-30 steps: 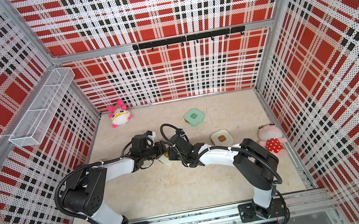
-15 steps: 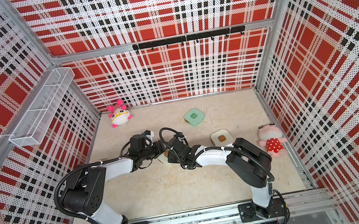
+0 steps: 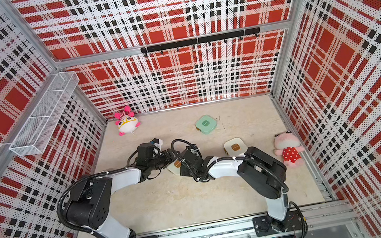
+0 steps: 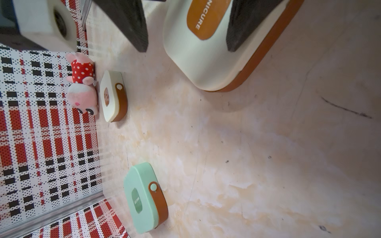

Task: Organize nail clipper sets
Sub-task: Move the storage box to the center of the board.

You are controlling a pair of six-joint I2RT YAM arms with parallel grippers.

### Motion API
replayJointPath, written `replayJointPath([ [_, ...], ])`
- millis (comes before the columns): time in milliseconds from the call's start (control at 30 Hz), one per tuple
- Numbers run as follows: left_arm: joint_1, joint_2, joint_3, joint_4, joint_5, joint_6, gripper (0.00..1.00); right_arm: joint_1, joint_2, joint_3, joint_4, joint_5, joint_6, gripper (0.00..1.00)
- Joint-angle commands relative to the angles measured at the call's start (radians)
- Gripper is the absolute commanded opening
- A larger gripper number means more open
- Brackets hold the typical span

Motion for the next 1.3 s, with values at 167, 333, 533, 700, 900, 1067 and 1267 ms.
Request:
replayJointPath([
  [167, 0.013, 0.035, -0.024, -0.123, -0.048, 0.018, 0.66, 0.007, 0.041, 0.023, 0.027, -0.003, 0.013, 0.48],
  [333, 0.013, 0.032, -0.024, -0.127, -0.051, 0.020, 0.66, 0.005, 0.059, 0.034, 0.025, 0.001, 0.012, 0.50],
  [533, 0.013, -0.011, 0.004, -0.178, -0.098, 0.037, 0.67, 0.002, 0.068, 0.035, 0.030, 0.002, 0.011, 0.52],
  [700, 0.019, -0.076, 0.048, -0.236, -0.179, 0.058, 0.72, -0.003, 0.071, 0.038, 0.041, -0.004, 0.007, 0.52],
  [900, 0.060, -0.044, 0.066, -0.224, -0.175, 0.062, 0.74, -0.008, 0.085, 0.049, 0.053, -0.017, 0.005, 0.53],
  [1067, 0.054, -0.003, 0.084, -0.170, -0.104, 0.058, 0.75, -0.013, 0.092, 0.044, 0.061, -0.029, 0.005, 0.53],
  [1267, 0.016, 0.035, 0.114, -0.160, -0.062, 0.080, 0.74, -0.016, 0.092, 0.040, 0.075, -0.035, 0.005, 0.53],
])
